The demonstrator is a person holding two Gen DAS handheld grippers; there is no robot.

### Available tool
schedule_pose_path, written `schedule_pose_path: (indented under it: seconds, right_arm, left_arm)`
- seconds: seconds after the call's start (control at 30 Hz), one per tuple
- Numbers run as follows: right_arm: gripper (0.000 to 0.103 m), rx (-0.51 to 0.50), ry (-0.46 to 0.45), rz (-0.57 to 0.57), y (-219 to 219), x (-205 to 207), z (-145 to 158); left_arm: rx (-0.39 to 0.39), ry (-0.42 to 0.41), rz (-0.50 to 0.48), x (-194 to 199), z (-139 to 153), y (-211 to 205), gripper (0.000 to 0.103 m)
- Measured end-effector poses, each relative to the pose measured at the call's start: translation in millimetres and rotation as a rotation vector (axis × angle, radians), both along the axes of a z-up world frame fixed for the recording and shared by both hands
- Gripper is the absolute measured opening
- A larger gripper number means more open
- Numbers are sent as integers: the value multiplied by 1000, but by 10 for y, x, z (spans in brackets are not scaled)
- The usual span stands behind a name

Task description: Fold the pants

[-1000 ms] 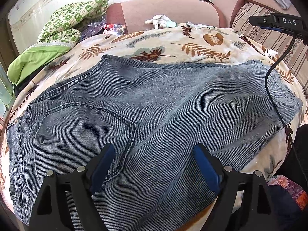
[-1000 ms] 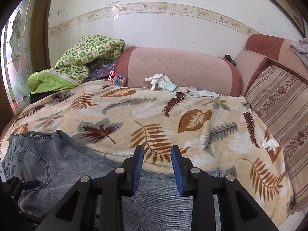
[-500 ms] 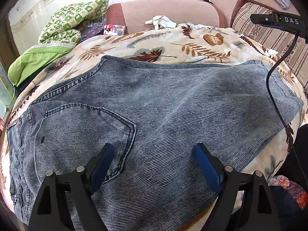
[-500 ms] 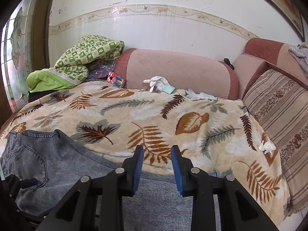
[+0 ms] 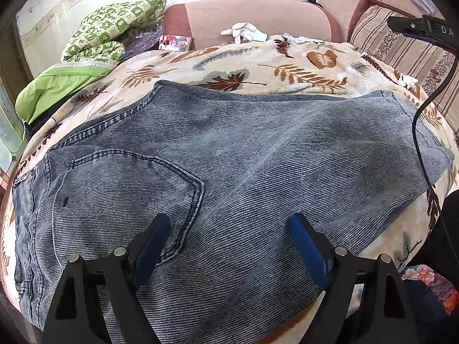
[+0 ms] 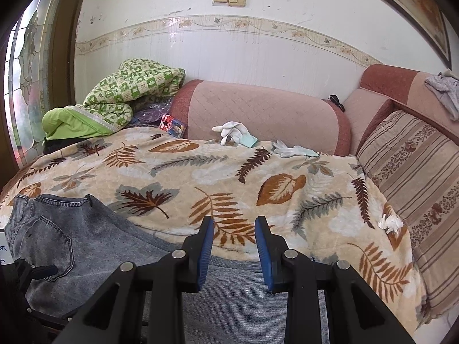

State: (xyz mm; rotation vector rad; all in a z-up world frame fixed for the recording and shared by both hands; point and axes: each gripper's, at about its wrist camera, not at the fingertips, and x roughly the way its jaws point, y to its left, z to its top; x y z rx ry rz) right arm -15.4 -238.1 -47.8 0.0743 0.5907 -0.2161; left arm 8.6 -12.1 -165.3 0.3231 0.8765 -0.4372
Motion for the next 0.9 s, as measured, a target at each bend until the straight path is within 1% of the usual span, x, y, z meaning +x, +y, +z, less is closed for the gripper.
schedule_pose_path:
  seconds: [0.3,0.9]
  right_arm:
    - [32,-7,-13,-7,-10,-50,38]
    - [32,-6,-10,-4,-7,-36,33]
  left_arm:
    - [1,-2,1,-3,-2,-6,86]
    - [2,-2,2,2,-2,-10,86]
